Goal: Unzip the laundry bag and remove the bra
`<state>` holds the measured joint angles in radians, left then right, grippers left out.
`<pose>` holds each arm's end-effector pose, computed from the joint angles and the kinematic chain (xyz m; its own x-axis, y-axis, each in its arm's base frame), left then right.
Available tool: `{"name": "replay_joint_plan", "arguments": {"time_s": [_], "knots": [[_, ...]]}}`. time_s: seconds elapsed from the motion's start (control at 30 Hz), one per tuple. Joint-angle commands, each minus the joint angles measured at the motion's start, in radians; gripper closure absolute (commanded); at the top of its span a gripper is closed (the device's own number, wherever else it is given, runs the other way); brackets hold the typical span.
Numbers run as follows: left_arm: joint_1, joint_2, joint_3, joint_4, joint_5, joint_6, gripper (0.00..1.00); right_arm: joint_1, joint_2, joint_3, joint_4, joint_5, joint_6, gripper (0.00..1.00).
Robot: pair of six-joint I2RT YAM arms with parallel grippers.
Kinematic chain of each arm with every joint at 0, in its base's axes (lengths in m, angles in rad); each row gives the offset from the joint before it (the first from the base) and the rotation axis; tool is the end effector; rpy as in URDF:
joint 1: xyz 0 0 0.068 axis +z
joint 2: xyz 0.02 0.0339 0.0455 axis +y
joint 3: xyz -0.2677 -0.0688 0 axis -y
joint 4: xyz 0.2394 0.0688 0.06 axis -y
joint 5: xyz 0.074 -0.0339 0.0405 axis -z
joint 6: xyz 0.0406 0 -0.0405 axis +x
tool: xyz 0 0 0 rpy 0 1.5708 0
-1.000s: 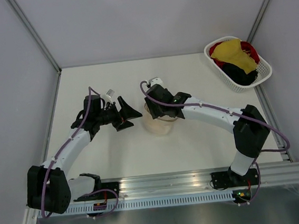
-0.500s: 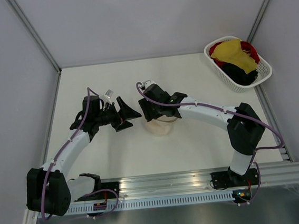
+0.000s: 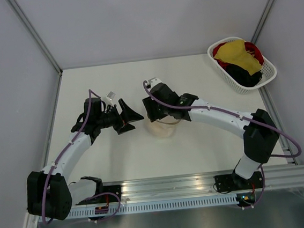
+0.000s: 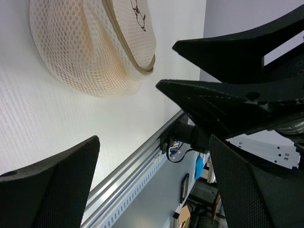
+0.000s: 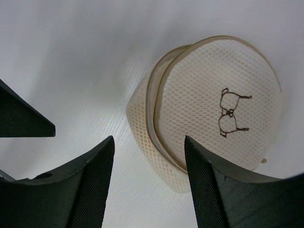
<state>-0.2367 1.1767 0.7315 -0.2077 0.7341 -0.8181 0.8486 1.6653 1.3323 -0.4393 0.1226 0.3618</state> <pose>0.2287 -0.0831 0.2485 -0.9083 -0.3383 -0.2460 0.0416 0.5121 -0.8579 0.2503 0.2766 0.2787 -0.6745 -0.2342 -0.7001 -0.4791 0.8604 0.1737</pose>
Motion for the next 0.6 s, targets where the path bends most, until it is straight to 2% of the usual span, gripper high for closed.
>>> {"name": "replay_joint_plan", "arguments": {"time_s": [0.0,0.3,0.57], "knots": [[0.005,-0.011,0.000,0.007,0.005,-0.024,0.01,0.000,-0.004,0.045,-0.031,0.126,0.000,0.34],[0.007,-0.025,-0.001,0.002,0.007,-0.023,0.01,-0.002,0.122,0.102,-0.036,0.202,0.003,0.34],[0.010,-0.025,-0.003,0.001,0.008,-0.023,0.00,-0.003,0.139,0.088,-0.015,0.141,0.000,0.35]]}}
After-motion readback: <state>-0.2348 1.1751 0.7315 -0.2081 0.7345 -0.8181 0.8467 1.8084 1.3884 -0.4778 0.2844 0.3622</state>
